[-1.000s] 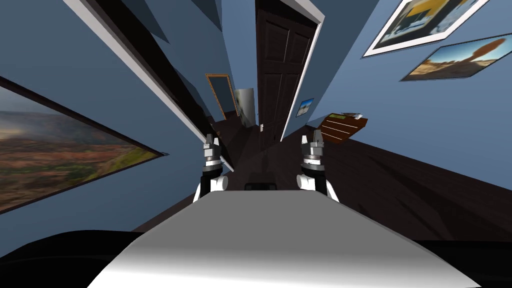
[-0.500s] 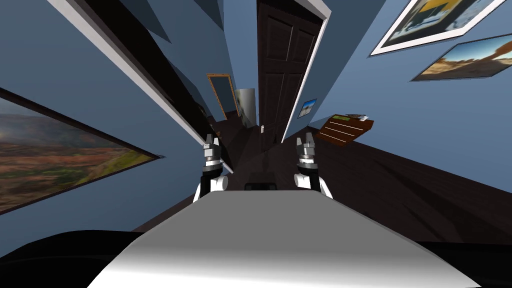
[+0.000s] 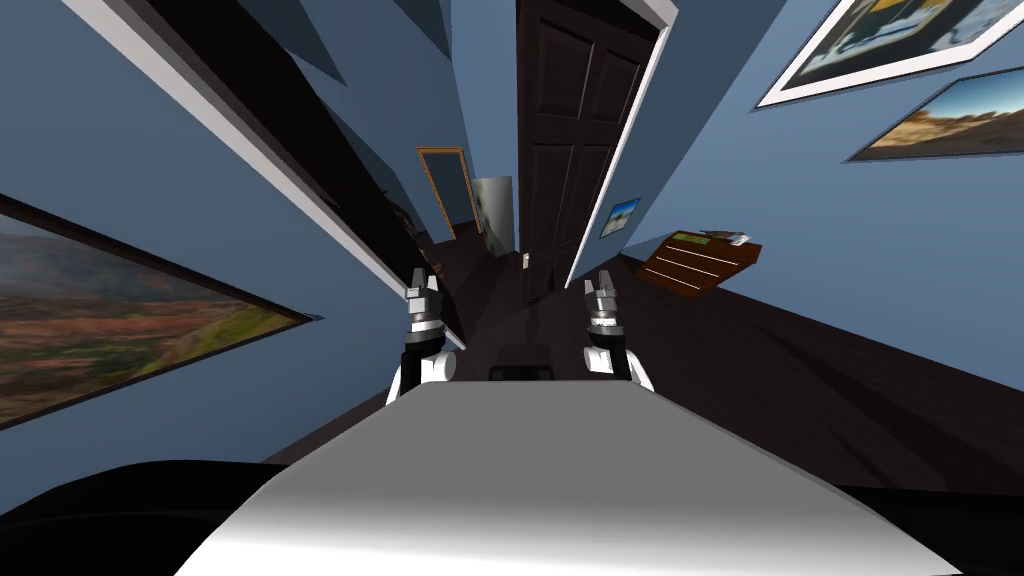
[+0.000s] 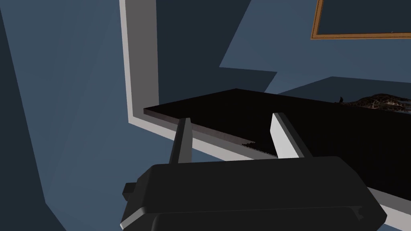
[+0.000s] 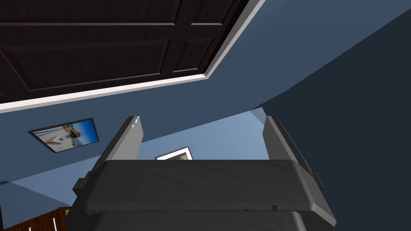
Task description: Push the door open
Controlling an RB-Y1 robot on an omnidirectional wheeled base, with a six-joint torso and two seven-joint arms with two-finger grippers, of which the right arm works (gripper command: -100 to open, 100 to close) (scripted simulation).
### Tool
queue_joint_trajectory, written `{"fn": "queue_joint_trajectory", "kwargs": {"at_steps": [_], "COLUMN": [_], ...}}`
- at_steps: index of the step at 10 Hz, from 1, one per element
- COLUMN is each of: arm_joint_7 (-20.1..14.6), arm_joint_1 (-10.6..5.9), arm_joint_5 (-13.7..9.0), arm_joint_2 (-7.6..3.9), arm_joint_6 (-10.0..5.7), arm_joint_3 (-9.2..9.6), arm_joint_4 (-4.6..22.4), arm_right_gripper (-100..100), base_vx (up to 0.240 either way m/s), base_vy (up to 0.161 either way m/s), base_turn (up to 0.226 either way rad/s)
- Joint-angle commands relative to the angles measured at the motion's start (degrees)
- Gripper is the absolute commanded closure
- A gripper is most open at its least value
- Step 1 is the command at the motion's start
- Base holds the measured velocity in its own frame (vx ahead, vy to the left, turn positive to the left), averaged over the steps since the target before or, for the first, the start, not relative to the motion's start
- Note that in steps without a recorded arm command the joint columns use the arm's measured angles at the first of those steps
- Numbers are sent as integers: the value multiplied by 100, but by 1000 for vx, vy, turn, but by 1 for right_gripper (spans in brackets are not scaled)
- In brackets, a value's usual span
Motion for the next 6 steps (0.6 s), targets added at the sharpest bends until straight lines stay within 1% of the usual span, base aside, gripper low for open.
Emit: {"fn": "queue_joint_trajectory", "kwargs": {"at_steps": [1,2,4,6], "arm_joint_7": [-42,-42,-100,-159], "arm_joint_1": [-140,-140,-282,-423], "arm_joint_5": [48,48,109,170], "arm_joint_2": [-27,-27,-61,-96], "arm_joint_6": [-77,-77,-152,-226], "arm_joint_3": [13,13,39,65], "arm_joint_4": [286,315,657,998], "arm_right_gripper": [-100,-100,-100,-100], "base_vx": [85,60,64,95], "base_vy": [-41,-21,-16,-41], "base_turn": [35,20,35,53]}}
